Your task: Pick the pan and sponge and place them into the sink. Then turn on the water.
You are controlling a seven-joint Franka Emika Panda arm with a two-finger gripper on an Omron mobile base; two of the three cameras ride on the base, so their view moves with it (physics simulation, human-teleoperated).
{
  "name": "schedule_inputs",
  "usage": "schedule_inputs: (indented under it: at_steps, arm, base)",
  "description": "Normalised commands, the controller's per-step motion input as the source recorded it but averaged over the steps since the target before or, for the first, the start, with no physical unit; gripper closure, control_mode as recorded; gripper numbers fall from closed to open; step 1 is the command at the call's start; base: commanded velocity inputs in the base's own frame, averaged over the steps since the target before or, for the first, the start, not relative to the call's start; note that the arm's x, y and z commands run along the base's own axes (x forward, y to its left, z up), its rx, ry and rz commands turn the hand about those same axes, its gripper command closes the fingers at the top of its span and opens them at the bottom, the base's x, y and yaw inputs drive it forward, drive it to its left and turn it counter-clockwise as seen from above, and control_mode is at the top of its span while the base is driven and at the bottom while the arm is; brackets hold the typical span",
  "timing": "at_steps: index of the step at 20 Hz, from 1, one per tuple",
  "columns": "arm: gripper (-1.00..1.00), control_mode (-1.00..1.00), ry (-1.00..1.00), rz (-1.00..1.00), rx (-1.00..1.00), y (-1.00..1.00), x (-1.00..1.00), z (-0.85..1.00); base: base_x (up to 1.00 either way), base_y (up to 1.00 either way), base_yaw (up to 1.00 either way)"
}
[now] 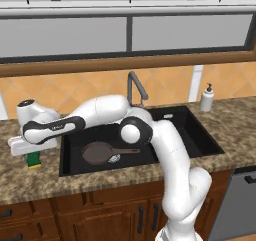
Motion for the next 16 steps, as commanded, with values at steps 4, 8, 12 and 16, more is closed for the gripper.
schedule_inputs:
  at_steps: [4, 8, 12, 16]
  arm:
    - [-1.0, -1.0, 0.0, 0.0, 0.0, 0.03, 0.25, -0.45]
    - [-1.0, -1.0, 0.0, 0.01, 0.0, 0.23, 0.18, -0.39]
    - [-1.0, -1.0, 0.0, 0.01, 0.0, 0.27, 0.07, -0.33]
    - [-1.0, -1.0, 0.0, 0.01, 0.0, 0.18, 0.09, -0.28]
  base:
    - [0.0, 0.0, 0.0]
    - [0.0, 0.0, 0.0]
    - [0.0, 0.0, 0.0]
    - [0.0, 0.0, 0.0]
